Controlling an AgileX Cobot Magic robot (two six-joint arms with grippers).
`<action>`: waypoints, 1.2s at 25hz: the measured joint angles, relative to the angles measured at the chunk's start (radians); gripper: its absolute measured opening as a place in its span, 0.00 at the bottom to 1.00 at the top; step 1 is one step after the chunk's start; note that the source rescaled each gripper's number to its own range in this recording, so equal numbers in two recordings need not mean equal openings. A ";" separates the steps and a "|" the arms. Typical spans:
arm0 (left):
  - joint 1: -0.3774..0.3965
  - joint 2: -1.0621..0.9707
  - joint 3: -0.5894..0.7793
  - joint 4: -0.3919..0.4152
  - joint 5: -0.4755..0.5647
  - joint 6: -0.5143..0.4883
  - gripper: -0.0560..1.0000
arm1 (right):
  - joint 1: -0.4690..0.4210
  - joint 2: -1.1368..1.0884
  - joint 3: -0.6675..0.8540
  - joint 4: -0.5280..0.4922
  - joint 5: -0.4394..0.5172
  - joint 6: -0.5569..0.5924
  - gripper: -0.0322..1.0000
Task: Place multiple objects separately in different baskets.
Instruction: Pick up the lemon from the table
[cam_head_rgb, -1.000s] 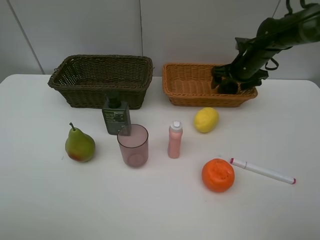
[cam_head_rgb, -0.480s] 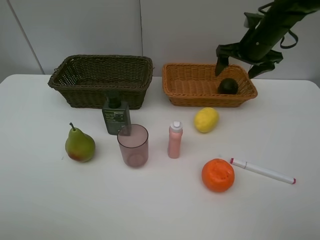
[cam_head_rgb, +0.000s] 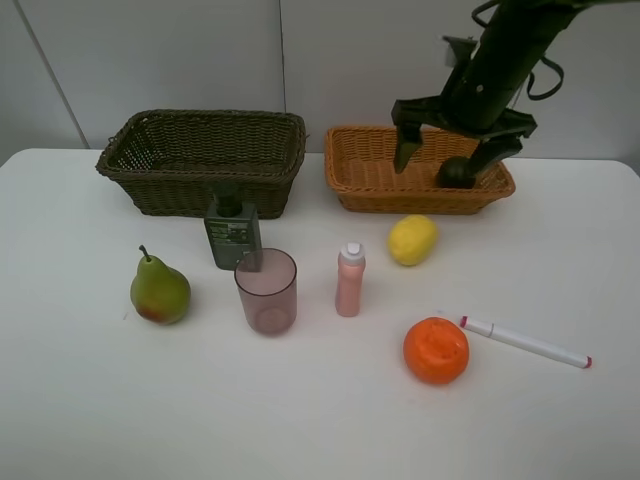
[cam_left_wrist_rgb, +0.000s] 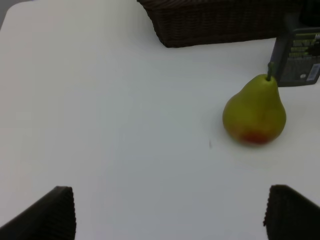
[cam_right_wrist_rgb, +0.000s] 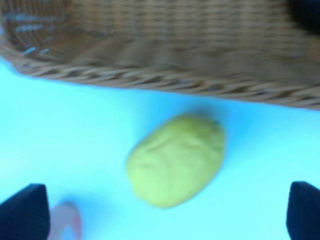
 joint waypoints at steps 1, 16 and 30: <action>0.000 0.000 0.000 0.000 0.000 0.000 1.00 | 0.014 0.000 0.000 0.003 0.001 0.017 1.00; 0.000 0.000 0.000 0.000 0.000 0.000 1.00 | 0.065 0.000 0.259 -0.001 -0.286 0.375 1.00; 0.000 0.000 0.000 0.000 0.000 0.000 1.00 | 0.064 0.120 0.286 -0.003 -0.406 0.559 1.00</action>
